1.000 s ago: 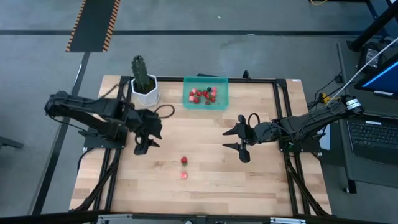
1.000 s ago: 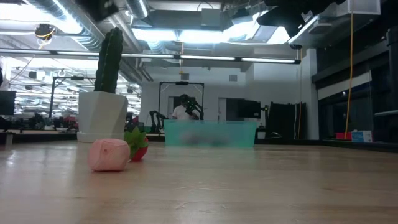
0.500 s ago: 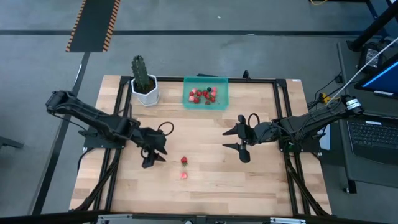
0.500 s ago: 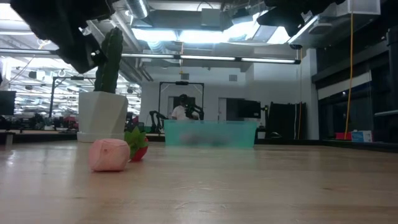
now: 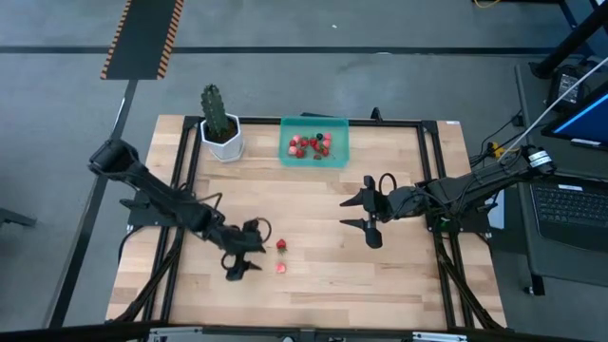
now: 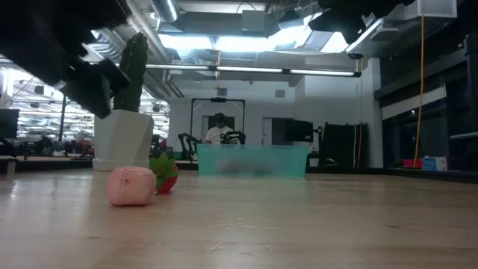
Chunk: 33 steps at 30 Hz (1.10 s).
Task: Pick and placing Produce into tupperware
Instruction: Put the peach into the container
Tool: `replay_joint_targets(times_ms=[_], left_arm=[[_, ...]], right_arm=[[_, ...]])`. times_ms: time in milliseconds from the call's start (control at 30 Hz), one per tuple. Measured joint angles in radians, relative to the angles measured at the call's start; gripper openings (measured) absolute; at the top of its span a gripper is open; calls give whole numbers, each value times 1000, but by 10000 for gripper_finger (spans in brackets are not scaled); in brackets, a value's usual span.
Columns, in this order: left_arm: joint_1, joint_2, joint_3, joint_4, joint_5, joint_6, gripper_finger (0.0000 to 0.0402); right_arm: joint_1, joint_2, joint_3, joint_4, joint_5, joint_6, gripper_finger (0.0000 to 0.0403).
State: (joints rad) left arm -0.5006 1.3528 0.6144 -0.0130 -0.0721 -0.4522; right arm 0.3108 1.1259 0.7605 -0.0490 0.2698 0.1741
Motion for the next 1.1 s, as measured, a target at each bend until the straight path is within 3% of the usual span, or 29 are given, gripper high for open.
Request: replay_joint_targets(times_ms=[333, 500, 900, 1100], left_arm=[[-88, 213, 0, 182, -234, 44, 250], [-90, 306, 0, 299, -214, 51, 253], [-90, 453, 90, 312, -241, 112, 252], [-88, 469, 116, 308, -255, 120, 252]], right_arm=[[0, 0, 0, 0, 0, -1, 222], [0, 0, 0, -1, 0, -2, 222], [0, 0, 0, -2, 0, -25, 222], [0, 0, 0, -2, 0, -23, 222]])
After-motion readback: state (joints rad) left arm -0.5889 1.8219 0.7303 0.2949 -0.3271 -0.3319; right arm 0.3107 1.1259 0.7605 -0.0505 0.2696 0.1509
